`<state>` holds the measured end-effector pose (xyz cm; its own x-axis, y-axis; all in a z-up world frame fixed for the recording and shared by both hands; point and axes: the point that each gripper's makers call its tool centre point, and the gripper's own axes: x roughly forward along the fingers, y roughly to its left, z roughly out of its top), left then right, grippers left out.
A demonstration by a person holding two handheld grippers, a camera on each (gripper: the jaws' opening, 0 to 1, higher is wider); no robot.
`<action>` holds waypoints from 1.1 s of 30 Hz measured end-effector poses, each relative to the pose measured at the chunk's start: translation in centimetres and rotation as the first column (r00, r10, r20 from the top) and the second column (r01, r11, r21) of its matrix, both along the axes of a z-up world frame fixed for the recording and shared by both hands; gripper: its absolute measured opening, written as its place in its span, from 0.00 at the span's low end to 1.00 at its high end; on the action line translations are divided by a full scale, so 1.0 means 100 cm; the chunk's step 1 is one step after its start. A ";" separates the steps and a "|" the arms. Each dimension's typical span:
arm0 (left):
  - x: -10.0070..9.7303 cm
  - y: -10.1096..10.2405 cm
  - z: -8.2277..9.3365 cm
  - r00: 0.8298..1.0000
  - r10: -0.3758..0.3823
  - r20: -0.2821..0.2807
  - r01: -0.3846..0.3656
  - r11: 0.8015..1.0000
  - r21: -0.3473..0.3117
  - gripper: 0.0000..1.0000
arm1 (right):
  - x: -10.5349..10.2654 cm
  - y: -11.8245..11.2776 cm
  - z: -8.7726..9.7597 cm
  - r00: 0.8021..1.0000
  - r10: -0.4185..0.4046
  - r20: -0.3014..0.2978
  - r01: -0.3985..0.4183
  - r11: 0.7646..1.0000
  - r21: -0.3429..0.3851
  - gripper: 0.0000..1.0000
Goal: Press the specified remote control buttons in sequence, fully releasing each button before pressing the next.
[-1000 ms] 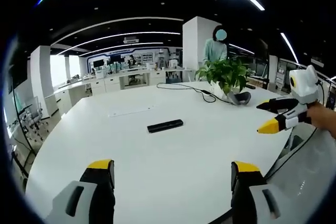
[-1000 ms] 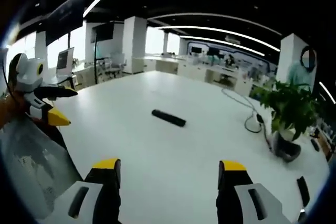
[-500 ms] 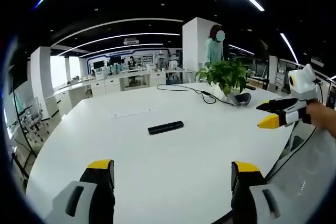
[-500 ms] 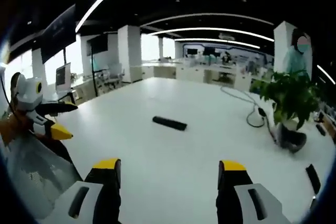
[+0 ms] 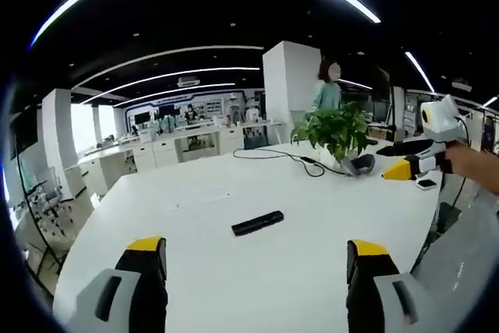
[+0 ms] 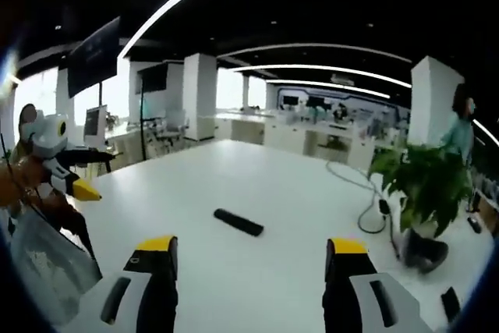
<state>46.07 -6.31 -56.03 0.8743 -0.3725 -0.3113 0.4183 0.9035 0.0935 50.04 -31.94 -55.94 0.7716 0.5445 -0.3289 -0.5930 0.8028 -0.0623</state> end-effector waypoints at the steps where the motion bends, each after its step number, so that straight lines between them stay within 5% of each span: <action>1: 0.008 0.003 0.006 1.000 -0.006 0.015 0.006 1.000 0.012 1.00 | 0.005 0.000 0.005 1.000 0.000 0.011 0.000 1.000 0.002 0.77; 7: 0.044 0.008 0.027 0.997 -0.058 0.050 0.056 0.998 0.040 1.00 | 0.035 0.007 0.033 0.996 0.046 0.070 -0.047 0.999 0.014 0.77; 15: 0.080 0.005 0.025 0.995 -0.100 0.029 0.099 0.994 0.047 1.00 | 0.061 0.016 0.045 0.991 0.084 0.108 -0.082 0.996 -0.027 0.77; 33: 0.127 -0.012 -0.027 0.975 -0.197 -0.100 0.203 0.978 0.056 1.00 | 0.106 0.033 0.004 0.982 0.178 0.058 -0.169 0.977 -0.132 0.75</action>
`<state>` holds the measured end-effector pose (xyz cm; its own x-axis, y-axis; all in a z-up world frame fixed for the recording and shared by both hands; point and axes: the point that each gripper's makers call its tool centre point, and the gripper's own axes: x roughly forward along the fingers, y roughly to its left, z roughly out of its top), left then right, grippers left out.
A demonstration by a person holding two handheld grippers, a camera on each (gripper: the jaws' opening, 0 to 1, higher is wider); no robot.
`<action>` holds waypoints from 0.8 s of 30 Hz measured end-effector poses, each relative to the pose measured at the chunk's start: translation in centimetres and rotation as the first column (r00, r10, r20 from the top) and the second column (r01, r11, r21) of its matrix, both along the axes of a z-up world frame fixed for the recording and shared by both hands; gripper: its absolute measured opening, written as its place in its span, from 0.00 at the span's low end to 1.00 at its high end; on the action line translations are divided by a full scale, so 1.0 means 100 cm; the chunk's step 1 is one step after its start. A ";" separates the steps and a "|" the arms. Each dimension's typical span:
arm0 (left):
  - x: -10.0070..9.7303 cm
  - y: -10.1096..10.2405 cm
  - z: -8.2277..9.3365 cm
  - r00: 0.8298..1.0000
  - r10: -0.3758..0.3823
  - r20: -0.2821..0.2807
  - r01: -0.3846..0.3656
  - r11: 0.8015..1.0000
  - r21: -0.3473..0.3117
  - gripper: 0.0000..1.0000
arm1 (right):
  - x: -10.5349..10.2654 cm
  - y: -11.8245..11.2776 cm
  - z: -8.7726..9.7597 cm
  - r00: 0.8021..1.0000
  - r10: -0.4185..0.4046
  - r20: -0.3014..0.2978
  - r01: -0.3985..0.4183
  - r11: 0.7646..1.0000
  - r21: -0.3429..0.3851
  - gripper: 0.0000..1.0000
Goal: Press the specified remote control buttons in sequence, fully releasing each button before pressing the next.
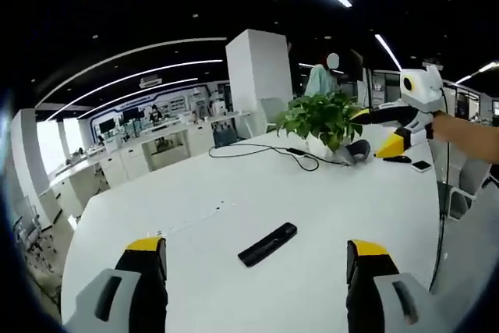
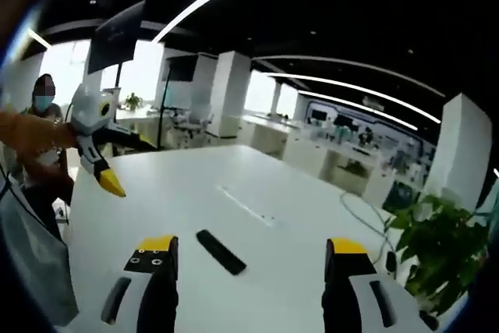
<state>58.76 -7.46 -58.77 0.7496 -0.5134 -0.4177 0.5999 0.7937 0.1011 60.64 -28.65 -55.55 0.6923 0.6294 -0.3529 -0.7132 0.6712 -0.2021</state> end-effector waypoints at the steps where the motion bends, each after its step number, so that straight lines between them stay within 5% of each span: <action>1: 0.002 -0.001 -0.003 1.000 -0.009 -0.004 0.009 1.000 -0.003 1.00 | 0.002 0.001 -0.003 1.000 0.007 -0.004 -0.007 1.000 -0.008 0.75; 24: 0.031 -0.022 -0.078 0.983 -0.147 -0.109 0.157 0.984 0.082 0.96 | 0.029 0.036 -0.090 0.979 0.173 -0.108 -0.189 0.968 -0.164 0.70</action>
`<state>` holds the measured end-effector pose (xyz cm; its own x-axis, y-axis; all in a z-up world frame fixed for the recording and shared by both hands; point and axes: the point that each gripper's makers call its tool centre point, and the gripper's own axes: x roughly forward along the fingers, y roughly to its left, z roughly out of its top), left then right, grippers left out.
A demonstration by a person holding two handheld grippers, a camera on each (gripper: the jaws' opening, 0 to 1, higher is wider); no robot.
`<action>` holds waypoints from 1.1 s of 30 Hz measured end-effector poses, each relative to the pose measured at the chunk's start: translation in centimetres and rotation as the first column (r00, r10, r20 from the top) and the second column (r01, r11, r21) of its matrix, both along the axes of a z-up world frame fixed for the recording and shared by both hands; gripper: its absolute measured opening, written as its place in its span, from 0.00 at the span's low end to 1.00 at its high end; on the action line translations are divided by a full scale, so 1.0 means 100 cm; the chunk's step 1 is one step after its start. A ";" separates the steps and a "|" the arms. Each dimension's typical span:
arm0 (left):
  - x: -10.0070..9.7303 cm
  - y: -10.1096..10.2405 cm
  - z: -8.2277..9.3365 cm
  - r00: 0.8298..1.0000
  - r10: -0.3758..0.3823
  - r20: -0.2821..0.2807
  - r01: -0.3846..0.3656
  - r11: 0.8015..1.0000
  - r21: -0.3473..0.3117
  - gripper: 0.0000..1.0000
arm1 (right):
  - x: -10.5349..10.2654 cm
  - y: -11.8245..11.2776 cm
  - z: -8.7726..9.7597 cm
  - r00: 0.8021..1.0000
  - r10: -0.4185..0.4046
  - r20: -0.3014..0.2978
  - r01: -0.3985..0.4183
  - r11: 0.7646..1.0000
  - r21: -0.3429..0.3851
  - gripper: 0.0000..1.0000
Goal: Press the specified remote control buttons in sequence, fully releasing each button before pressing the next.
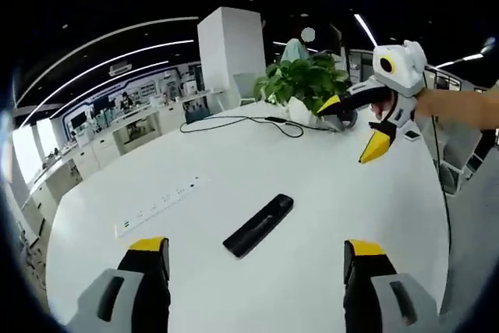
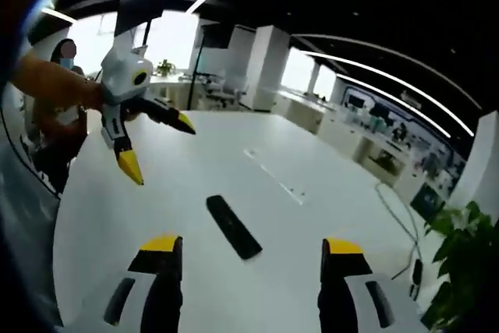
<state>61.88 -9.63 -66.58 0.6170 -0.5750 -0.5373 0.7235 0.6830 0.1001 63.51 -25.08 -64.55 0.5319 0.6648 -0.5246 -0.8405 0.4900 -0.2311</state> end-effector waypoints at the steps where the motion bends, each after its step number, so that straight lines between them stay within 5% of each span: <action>1: 0.001 0.000 -0.002 1.000 -0.006 -0.002 0.006 1.000 0.002 0.96 | 0.001 0.001 -0.003 1.000 0.007 0.000 -0.007 1.000 -0.003 0.69; 15: 0.022 0.000 -0.036 0.995 -0.084 -0.045 0.087 0.995 0.051 0.92 | 0.026 0.009 -0.044 0.998 0.049 -0.042 -0.052 0.996 -0.068 0.66; 33: 0.054 -0.012 -0.075 0.969 -0.225 -0.105 0.233 0.970 0.071 0.84 | 0.054 0.020 -0.090 0.984 0.145 -0.106 -0.158 0.978 -0.133 0.63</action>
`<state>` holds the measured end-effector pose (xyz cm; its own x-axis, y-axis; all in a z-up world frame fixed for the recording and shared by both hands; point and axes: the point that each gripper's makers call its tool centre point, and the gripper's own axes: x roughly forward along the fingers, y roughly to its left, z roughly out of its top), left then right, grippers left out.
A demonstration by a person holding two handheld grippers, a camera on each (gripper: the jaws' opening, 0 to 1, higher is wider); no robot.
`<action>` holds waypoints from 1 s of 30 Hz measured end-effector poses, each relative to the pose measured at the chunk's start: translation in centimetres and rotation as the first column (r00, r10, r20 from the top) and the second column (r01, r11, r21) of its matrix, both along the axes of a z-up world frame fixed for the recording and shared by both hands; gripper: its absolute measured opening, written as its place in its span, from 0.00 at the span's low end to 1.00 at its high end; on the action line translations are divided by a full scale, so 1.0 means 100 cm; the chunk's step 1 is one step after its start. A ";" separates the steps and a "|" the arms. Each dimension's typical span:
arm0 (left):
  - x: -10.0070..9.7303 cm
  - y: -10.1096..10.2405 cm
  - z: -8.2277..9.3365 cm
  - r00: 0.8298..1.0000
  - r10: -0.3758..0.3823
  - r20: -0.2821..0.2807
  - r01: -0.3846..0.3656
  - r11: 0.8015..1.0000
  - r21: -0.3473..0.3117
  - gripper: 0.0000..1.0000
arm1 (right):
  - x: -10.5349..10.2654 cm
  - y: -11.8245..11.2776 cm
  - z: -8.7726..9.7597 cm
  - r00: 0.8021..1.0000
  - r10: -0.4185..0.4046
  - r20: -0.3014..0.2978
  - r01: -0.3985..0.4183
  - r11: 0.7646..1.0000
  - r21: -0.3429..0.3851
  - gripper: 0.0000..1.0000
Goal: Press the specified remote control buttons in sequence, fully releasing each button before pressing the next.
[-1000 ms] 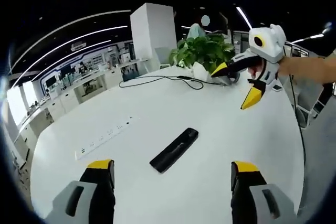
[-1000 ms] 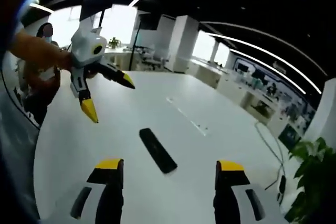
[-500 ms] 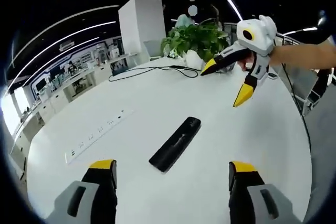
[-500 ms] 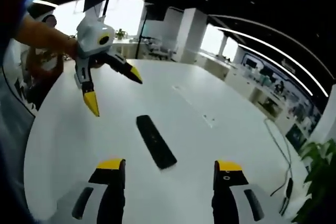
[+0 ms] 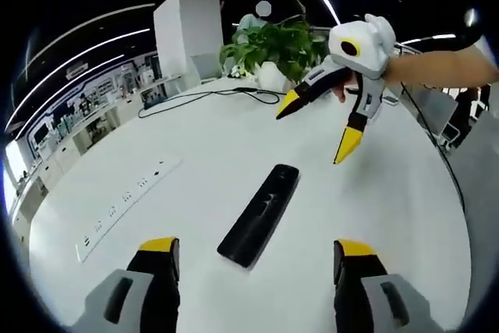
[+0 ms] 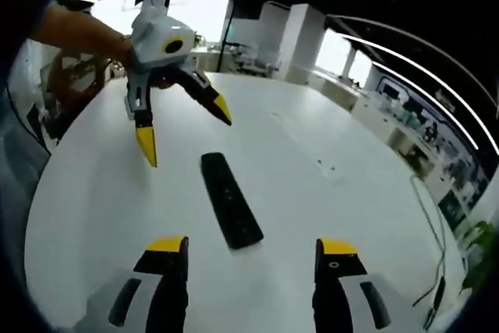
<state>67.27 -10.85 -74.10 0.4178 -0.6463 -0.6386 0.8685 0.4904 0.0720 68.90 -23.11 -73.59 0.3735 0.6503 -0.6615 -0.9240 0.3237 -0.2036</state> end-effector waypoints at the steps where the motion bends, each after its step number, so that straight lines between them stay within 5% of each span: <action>1: 0.002 0.000 -0.002 1.000 -0.004 -0.001 0.004 1.000 0.000 0.84 | 0.002 0.001 -0.001 1.000 0.008 -0.002 -0.008 1.000 0.000 0.63; 21: 0.019 -0.008 -0.014 0.996 -0.083 -0.020 0.083 0.997 -0.009 0.63 | 0.007 0.014 -0.028 0.991 0.122 -0.047 -0.124 0.991 -0.041 0.53; 30: 0.004 -0.021 -0.017 0.992 -0.119 -0.033 0.119 0.993 0.001 0.53 | 0.004 0.017 -0.035 0.985 0.156 -0.068 -0.160 0.985 -0.058 0.49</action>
